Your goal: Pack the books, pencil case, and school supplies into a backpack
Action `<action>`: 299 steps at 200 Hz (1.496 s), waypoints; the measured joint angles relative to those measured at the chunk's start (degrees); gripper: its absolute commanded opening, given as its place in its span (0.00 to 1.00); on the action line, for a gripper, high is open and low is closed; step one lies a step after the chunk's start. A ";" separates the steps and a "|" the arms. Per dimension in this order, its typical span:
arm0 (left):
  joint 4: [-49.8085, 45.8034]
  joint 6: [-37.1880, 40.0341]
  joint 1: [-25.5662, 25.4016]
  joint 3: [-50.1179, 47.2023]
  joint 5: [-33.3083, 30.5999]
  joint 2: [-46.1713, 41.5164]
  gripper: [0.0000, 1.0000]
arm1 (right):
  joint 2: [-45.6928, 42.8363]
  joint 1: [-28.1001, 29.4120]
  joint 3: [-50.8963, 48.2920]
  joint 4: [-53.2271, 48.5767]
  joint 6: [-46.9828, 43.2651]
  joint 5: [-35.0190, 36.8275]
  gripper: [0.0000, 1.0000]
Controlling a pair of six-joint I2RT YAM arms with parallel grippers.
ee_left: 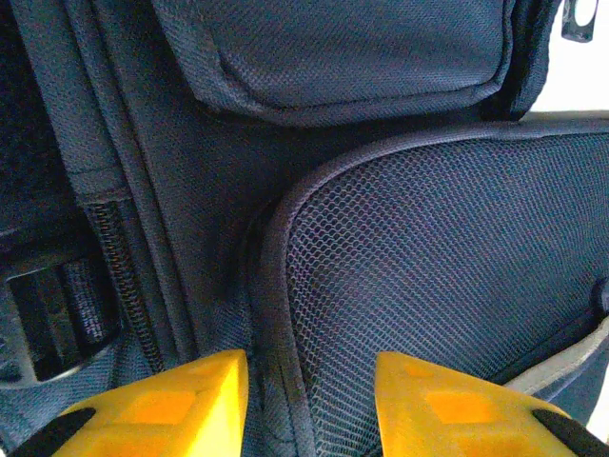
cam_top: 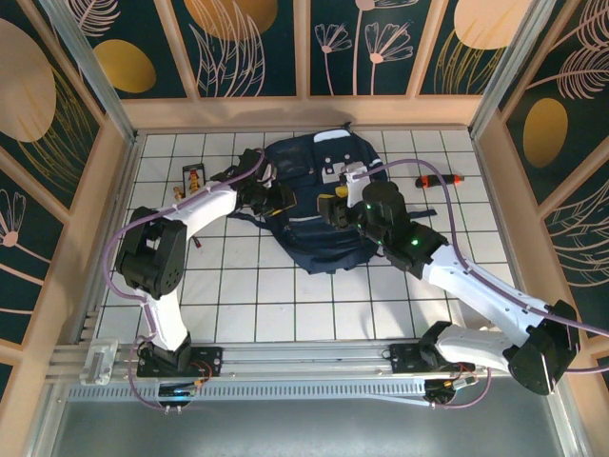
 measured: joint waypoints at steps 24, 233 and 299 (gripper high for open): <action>0.87 -0.44 -0.17 -0.50 1.20 0.04 0.33 | 0.09 0.00 -0.50 0.68 0.44 0.00 0.48; 3.15 -11.74 -1.46 2.71 3.39 -6.27 0.00 | 32.68 13.49 26.64 -26.43 61.86 12.13 0.48; 7.61 -15.15 -1.62 -1.51 5.60 -10.56 0.00 | 41.97 17.03 32.57 -37.94 72.67 26.43 0.39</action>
